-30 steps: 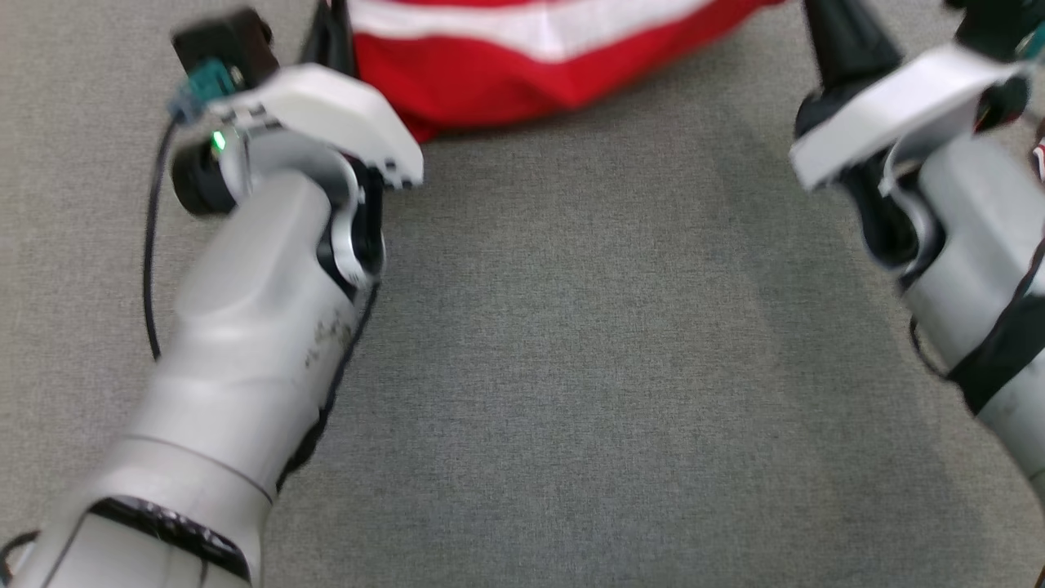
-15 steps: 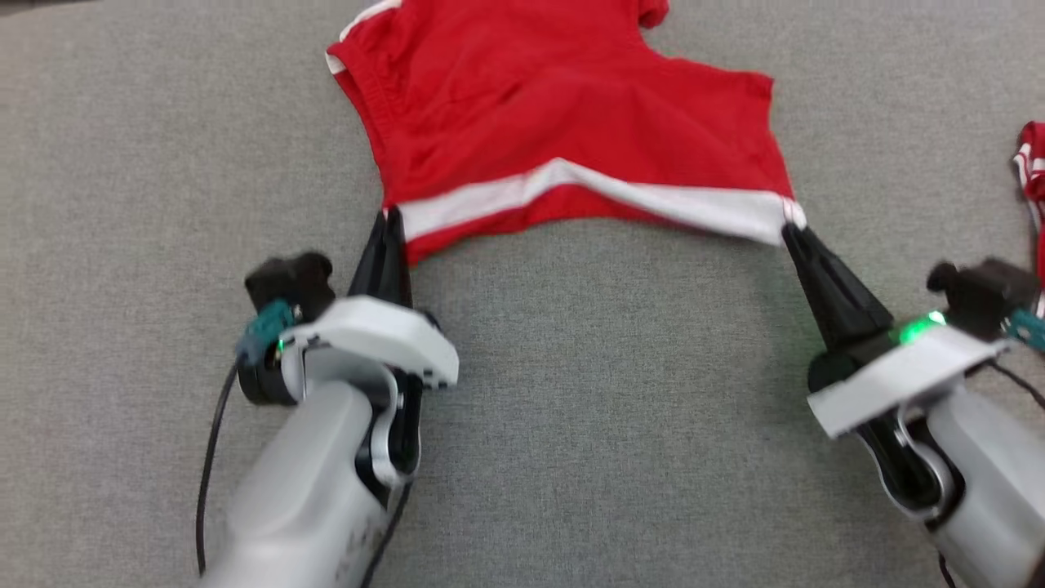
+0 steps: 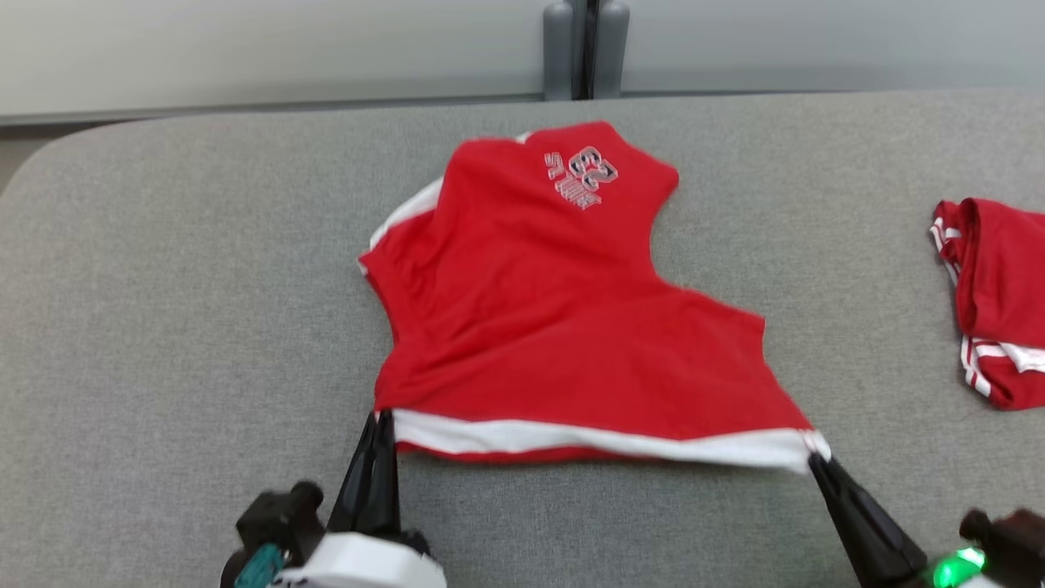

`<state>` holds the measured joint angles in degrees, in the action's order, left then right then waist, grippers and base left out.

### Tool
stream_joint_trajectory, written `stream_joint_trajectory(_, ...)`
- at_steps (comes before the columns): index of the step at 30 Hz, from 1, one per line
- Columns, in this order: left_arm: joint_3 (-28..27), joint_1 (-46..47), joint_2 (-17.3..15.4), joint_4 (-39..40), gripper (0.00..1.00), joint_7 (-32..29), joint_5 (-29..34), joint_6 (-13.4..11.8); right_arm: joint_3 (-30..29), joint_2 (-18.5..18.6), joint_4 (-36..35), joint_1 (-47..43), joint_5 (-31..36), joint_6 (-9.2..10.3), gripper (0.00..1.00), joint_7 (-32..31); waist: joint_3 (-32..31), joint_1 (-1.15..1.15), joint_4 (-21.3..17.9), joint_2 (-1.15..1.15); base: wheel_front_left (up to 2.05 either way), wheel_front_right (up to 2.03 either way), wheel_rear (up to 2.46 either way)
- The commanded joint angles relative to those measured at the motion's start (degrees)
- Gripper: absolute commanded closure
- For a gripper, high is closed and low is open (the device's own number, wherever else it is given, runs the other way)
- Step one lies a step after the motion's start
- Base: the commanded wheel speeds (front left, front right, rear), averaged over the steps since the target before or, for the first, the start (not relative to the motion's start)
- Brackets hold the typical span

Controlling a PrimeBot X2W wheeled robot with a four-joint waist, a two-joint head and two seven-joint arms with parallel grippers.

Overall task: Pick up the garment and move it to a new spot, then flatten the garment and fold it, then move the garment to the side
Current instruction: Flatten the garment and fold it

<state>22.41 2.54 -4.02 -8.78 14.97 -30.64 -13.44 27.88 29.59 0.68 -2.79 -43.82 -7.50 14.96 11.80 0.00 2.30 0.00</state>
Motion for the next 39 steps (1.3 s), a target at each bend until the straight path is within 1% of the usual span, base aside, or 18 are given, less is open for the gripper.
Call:
stream_joint_trajectory(1,0.0,-2.0,-1.0,1.9,1.00,-0.2,0.6,-0.8,-0.8,0.1,-1.2,-2.1,0.7,0.03,1.00,0.3,-2.0,0.00,-0.2,0.00,0.00,0.00,0.00)
stream_joint_trajectory(7,1.3,-11.1,-4.4,13.8,1.00,-6.4,1.8,-5.5,-3.6,0.3,-5.9,-12.0,2.5,0.03,1.00,-0.1,-5.1,0.00,0.1,0.00,0.00,0.00,0.00)
stream_joint_trajectory(11,1.5,-14.9,-6.4,20.6,1.00,-10.0,2.4,-8.0,-6.2,-0.3,-9.2,-15.7,3.7,0.03,1.00,-2.2,-6.0,0.00,0.5,0.00,0.00,0.00,0.00)
stream_joint_trajectory(13,1.6,-15.7,-7.0,22.5,1.00,-11.3,2.4,-8.6,-7.5,-0.5,-10.4,-16.5,4.3,0.03,1.00,-3.3,-6.2,0.00,0.7,0.00,0.00,0.00,0.00)
stream_joint_trajectory(17,1.9,-14.6,-7.0,23.3,1.00,-12.7,1.7,-8.4,-8.8,-0.7,-11.0,-15.2,5.4,0.03,1.00,-4.4,-5.7,0.00,1.3,0.00,0.00,0.00,0.00)
stream_joint_trajectory(20,2.2,-12.1,-6.4,21.9,1.00,-13.6,1.2,-7.7,-9.7,0.3,-10.2,-11.3,5.9,0.03,1.00,-4.7,-4.0,0.00,1.8,0.00,0.00,0.00,0.00)
stream_joint_trajectory(23,2.8,-8.6,-4.7,19.6,1.00,-13.6,0.5,-6.6,-9.8,2.3,-8.1,-5.1,5.1,0.03,1.00,-4.3,-0.8,0.00,2.6,0.00,0.00,0.00,0.00)
stream_joint_trajectory(24,2.7,-7.3,-3.8,18.7,1.00,-13.2,0.0,-6.1,-9.0,3.2,-7.3,-2.3,4.9,0.03,1.00,-4.2,0.3,0.00,2.7,0.00,0.00,0.00,0.00)
stream_joint_trajectory(27,2.7,-3.1,-2.2,15.7,1.00,-11.8,-0.4,-5.2,-5.7,6.6,-4.4,7.0,3.6,0.03,1.00,-3.6,4.6,0.00,3.4,0.00,0.00,0.00,0.00)
stream_joint_trajectory(31,3.5,3.1,-0.3,11.2,1.00,-8.8,-1.1,-4.1,-0.7,10.7,0.8,18.9,1.0,0.03,1.00,-2.9,9.6,0.00,5.7,0.00,0.00,0.00,0.00)
stream_joint_trajectory(34,4.0,7.2,0.4,8.7,1.00,-5.7,-2.1,-3.4,3.2,12.9,4.4,27.0,-1.4,0.03,1.00,-2.3,12.5,0.00,7.5,0.00,0.00,0.00,0.00)
stream_joint_trajectory(39,5.4,13.2,0.9,6.2,1.00,-1.8,-3.3,-3.2,9.1,15.7,9.7,38.4,-5.1,0.03,1.00,-2.0,16.1,0.00,11.0,0.00,0.00,0.00,0.00)
